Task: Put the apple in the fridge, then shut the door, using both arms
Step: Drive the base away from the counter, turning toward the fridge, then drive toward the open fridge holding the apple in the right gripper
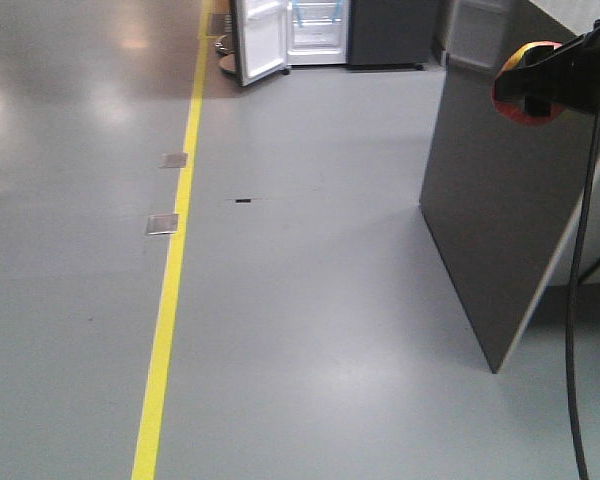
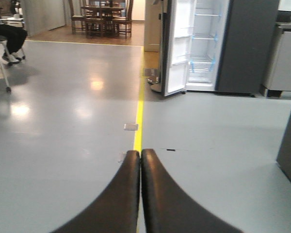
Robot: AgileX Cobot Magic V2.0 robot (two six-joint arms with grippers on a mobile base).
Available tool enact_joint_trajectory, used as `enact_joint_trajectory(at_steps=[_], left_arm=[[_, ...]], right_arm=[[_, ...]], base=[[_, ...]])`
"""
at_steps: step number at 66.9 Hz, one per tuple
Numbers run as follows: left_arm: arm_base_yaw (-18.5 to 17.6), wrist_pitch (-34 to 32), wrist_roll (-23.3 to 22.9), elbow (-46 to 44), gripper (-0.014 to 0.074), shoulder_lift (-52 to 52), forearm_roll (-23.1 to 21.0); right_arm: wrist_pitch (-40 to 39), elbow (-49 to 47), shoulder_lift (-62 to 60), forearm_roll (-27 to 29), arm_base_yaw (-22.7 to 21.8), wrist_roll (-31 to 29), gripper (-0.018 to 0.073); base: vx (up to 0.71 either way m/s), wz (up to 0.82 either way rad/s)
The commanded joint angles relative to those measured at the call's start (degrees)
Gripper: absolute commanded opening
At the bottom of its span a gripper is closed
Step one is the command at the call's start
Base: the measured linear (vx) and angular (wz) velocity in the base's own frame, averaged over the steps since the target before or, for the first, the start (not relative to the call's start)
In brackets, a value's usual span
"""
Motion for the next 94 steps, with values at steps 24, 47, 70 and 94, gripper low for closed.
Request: enact_joint_trajectory(at_steps=[24,47,70,94], left_arm=[[-0.2,-4.2,0.0,1.5,-0.0006,-0.9,-0.4],[-0.2,-4.2,0.0,1.5,-0.0006,-0.9,-0.4],[-0.2,-4.2,0.0,1.5,-0.0006,-0.9,-0.4],[-0.2,-4.2,0.0,1.5,-0.0006,-0.9,-0.4]], right_arm=[[-4.1,-1.9,-2.1,0.8,-0.2,-0.2,0.0150],[-4.1,-1.9,-2.1,0.8,-0.2,-0.2,0.0150],[-4.1,-1.9,-2.1,0.8,-0.2,-0.2,0.0150],[-4.1,-1.9,-2.1,0.8,-0.2,-0.2,0.0150]], base=[[0.12,0.21],[0.14,0.07],[0.16,0.02],[0.16,-0.04]])
